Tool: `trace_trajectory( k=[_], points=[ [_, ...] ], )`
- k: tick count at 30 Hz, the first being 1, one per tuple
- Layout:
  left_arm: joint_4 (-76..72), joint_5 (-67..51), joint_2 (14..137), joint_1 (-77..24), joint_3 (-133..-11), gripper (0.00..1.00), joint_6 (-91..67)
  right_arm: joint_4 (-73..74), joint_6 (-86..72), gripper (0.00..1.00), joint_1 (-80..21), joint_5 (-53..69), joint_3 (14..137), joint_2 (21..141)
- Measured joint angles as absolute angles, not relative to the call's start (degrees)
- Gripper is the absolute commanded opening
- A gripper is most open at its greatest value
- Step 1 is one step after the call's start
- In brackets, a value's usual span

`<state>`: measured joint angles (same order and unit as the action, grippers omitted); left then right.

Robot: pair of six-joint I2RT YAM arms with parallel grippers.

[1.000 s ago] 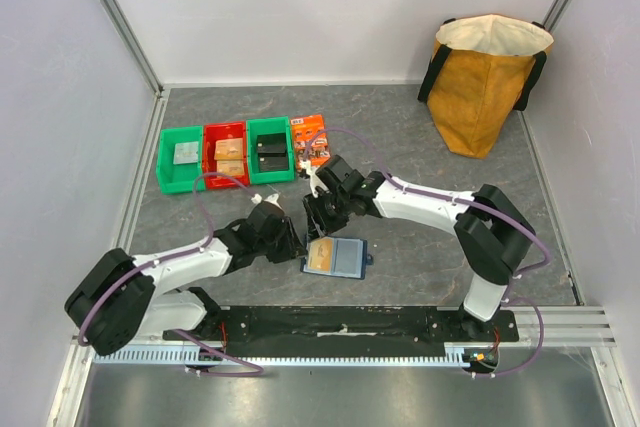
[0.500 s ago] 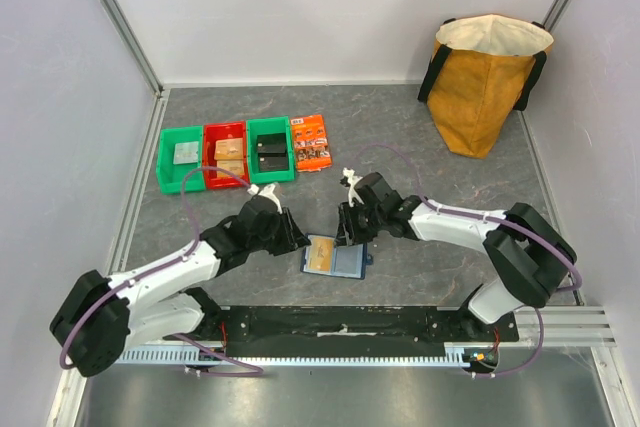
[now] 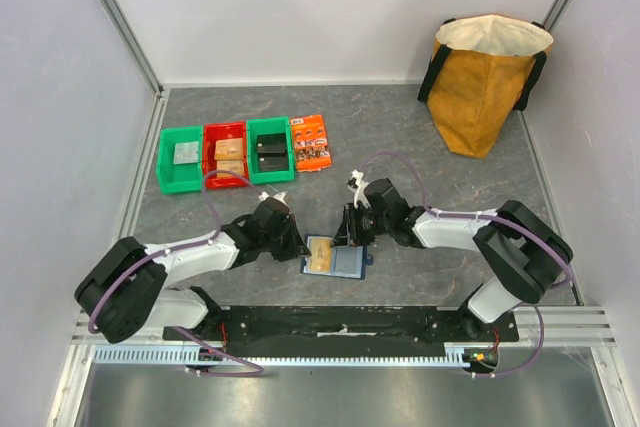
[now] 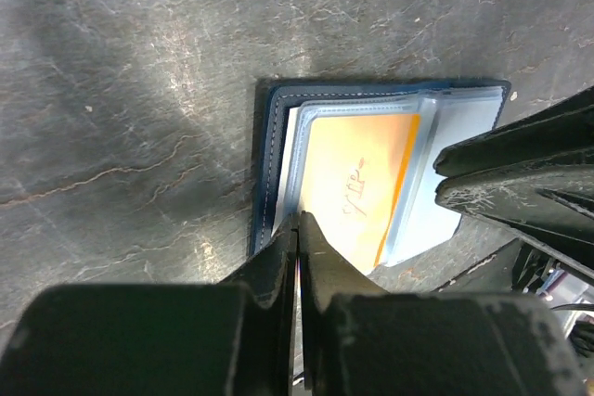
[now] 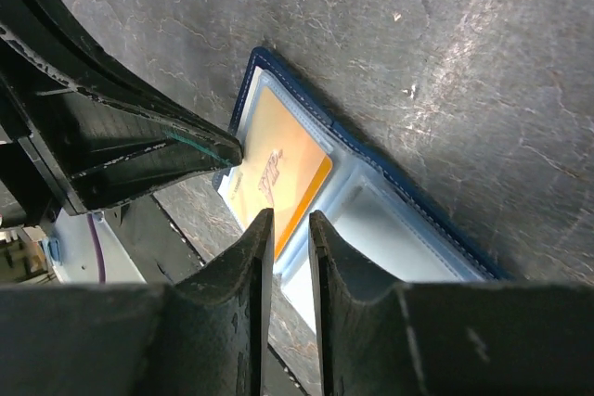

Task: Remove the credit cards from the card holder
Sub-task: Remove the credit card from the card holder.

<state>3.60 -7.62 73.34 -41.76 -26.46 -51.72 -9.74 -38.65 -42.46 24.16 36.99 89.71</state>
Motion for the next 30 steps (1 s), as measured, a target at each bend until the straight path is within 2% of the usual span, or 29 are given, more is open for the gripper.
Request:
trace_trajectory(
  k=[3,12,23,30],
  points=[
    [1.98,-7.73,74.11,-41.69,-25.67,0.02,-52.05,-11.09,-39.29,0.28,-42.41,25.08,36.99,91.15],
    [-5.41,-10.15,74.13,-40.07,-21.93,0.02,-54.59,-13.19,-40.56,0.27,-42.19,27.14,36.6,94.65],
    [-7.38,-11.14,74.28,-39.16,-20.95,0.02,-55.96,-16.82,-41.41,0.14,-41.69,29.17,34.74,94.91],
    [-7.55,-10.61,72.71,-37.93,-19.38,0.02,-57.23,-18.9,-41.47,0.0,-41.23,31.77,34.74,95.74]
  ],
)
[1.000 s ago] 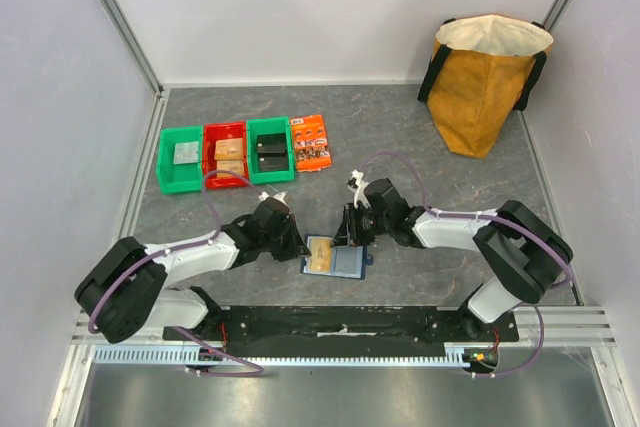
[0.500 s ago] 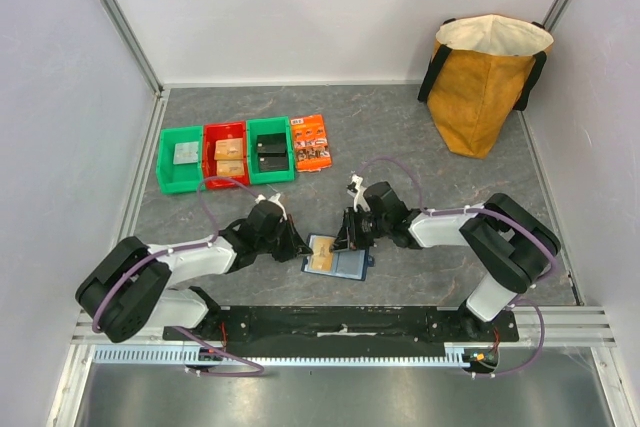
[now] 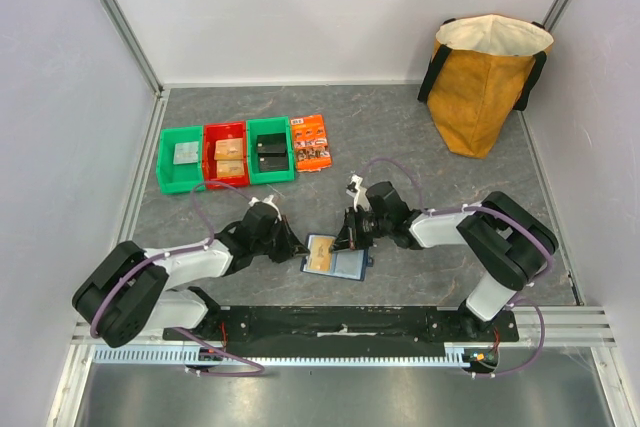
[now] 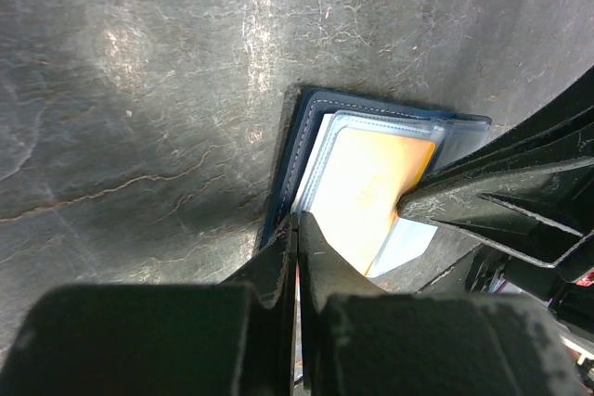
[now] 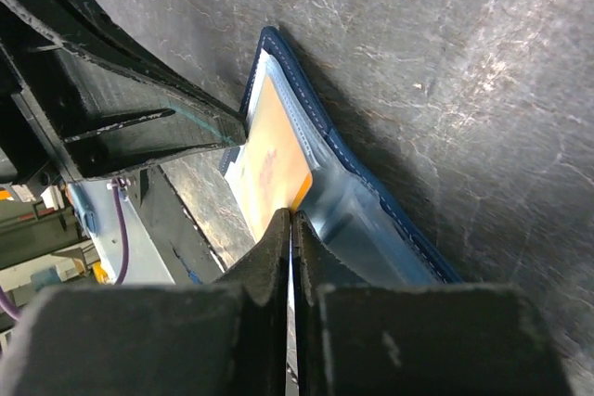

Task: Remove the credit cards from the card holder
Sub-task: Remove the credit card from the card holder.

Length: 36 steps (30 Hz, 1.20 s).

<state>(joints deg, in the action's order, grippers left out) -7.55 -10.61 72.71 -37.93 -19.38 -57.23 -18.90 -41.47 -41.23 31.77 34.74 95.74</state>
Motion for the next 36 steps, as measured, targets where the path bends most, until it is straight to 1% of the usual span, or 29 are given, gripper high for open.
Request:
trace_trajectory(
  k=[3,7,9,13,15,19,27,36],
  points=[
    [-7.55,-10.76,72.69,-37.56,-19.31,0.03,-57.6,-19.44,-41.32,0.0,-40.97,32.64,34.74,95.77],
    [-7.22,-10.46,70.7,-36.38,-18.17,0.11,-57.67,-19.75,-40.32,0.0,-40.75,34.2,35.99,97.49],
    [-6.37,-9.58,68.27,-35.94,-17.1,0.15,-57.63,-18.94,-39.09,0.0,-40.75,35.59,38.83,100.03],
    [-5.65,-7.57,61.06,-35.51,-14.94,0.18,-57.49,-17.91,-36.6,0.0,-40.64,38.0,44.6,105.06],
    [-6.07,-6.98,58.35,-35.42,-14.59,0.18,-57.32,-17.39,-35.35,0.0,-40.64,38.98,46.65,107.02],
    [-7.01,-6.0,57.89,-35.27,-14.59,0.15,-56.29,-16.49,-33.89,0.0,-40.42,40.53,47.94,108.62],
    [-8.05,-6.02,65.21,-34.92,-14.85,0.02,-54.92,-15.11,-32.4,0.0,-39.72,42.06,48.16,108.86],
    [-9.19,-6.52,70.11,-34.33,-17.58,0.02,-55.07,-13.43,-31.66,0.0,-38.24,42.78,48.47,109.06]
  ],
)
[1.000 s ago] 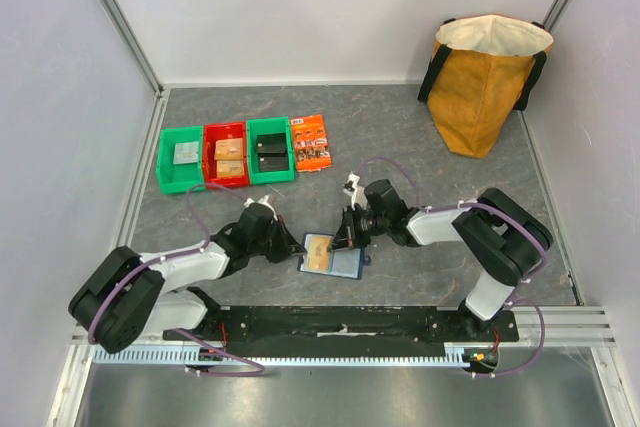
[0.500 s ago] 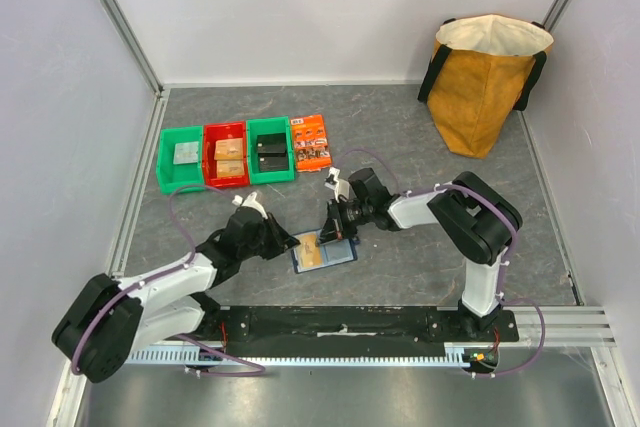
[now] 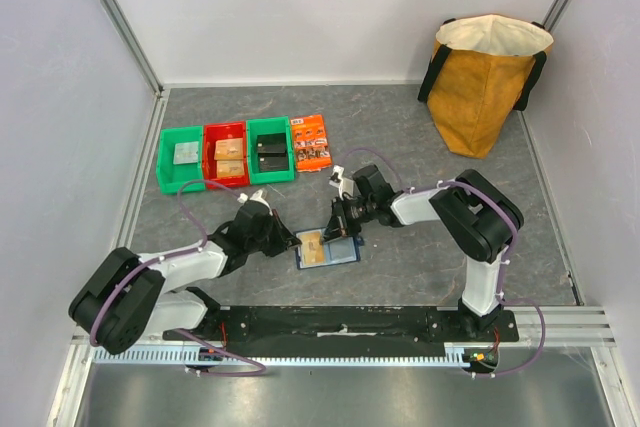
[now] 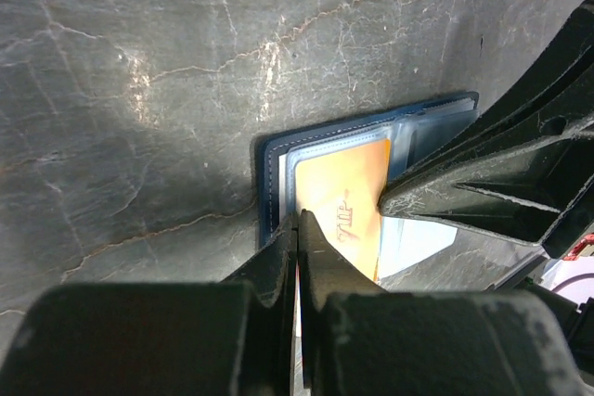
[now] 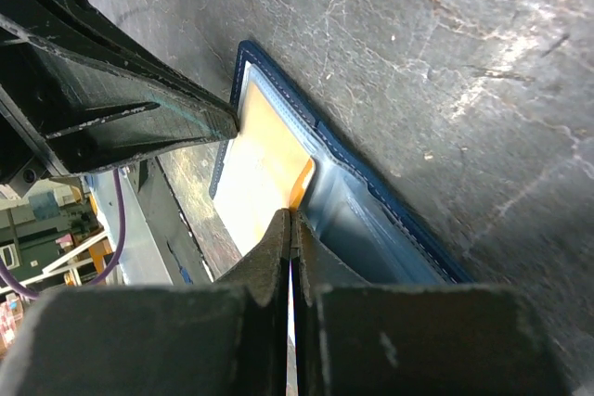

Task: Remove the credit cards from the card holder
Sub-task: Remove the credit card from the card holder.

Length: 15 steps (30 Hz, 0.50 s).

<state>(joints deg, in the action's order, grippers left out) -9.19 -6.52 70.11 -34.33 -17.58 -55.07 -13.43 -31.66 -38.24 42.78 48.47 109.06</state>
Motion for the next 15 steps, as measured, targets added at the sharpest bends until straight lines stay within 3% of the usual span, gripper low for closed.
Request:
trace_trajectory(
  k=[9,15],
  points=[
    [-9.65,-7.01,71.09,-33.43,-17.82,0.02,-56.14,-11.94,-31.7,0.0,-36.21,42.65,48.34,108.09],
    [-9.63,-7.03,71.07,-33.43,-17.82,0.02,-56.14,-12.05,-32.6,0.2,-36.14,42.83,48.34,108.07]
  ],
)
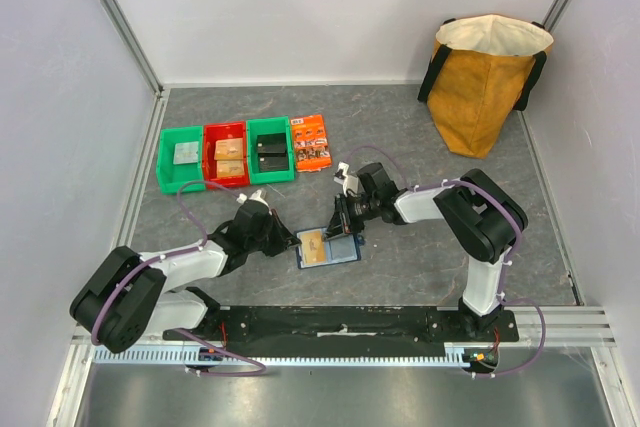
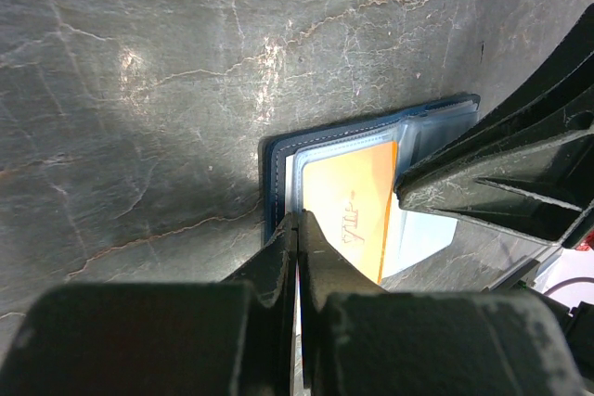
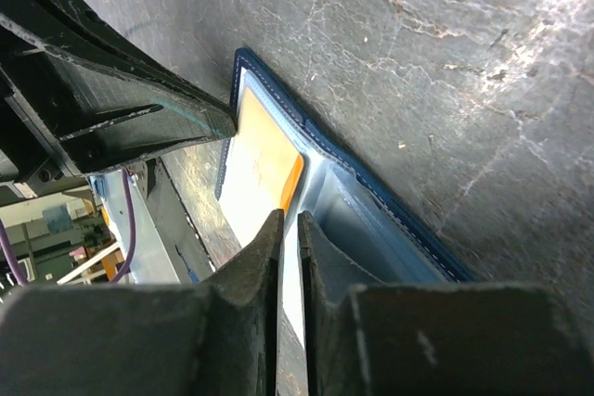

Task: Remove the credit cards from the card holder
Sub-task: Remove the credit card from the card holder.

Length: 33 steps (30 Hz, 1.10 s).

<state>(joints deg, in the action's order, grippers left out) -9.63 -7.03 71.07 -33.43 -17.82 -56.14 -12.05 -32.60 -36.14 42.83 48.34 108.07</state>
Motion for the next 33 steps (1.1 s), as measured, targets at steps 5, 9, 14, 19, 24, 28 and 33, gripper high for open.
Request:
trace_trajectory(
  k=[5,9,14,19,24,28,33],
  points=[
    [-9.61,-7.03,71.07,-33.43,-17.82,0.02,-56.14,-13.04,-33.89,0.26,-36.14,43.55,48.21,108.07],
    [-9.63,-7.05,71.07,-33.43,-17.82,0.02,-56.14,-14.09,-34.81,0.27,-36.14,43.83,47.83,108.07],
    [-9.67,-7.18,71.07,-33.34,-17.78,0.02,-56.14,-15.11,-35.66,0.27,-36.49,43.92,47.53,108.42],
    [-9.63,-7.18,70.94,-33.32,-17.72,0.02,-56.14,-16.21,-36.27,0.22,-37.45,43.92,47.55,109.21],
    [-9.65,-7.2,70.76,-33.26,-17.56,0.02,-56.16,-16.27,-36.45,0.14,-37.93,43.75,47.51,109.51],
    [-9.63,-7.27,70.5,-33.17,-17.34,0.02,-56.23,-16.38,-36.47,0.09,-37.93,43.68,47.29,109.51],
    [-9.89,-7.57,70.39,-32.95,-17.08,0.02,-56.55,-17.67,-36.86,0.04,-37.91,43.86,46.57,109.51]
  ],
)
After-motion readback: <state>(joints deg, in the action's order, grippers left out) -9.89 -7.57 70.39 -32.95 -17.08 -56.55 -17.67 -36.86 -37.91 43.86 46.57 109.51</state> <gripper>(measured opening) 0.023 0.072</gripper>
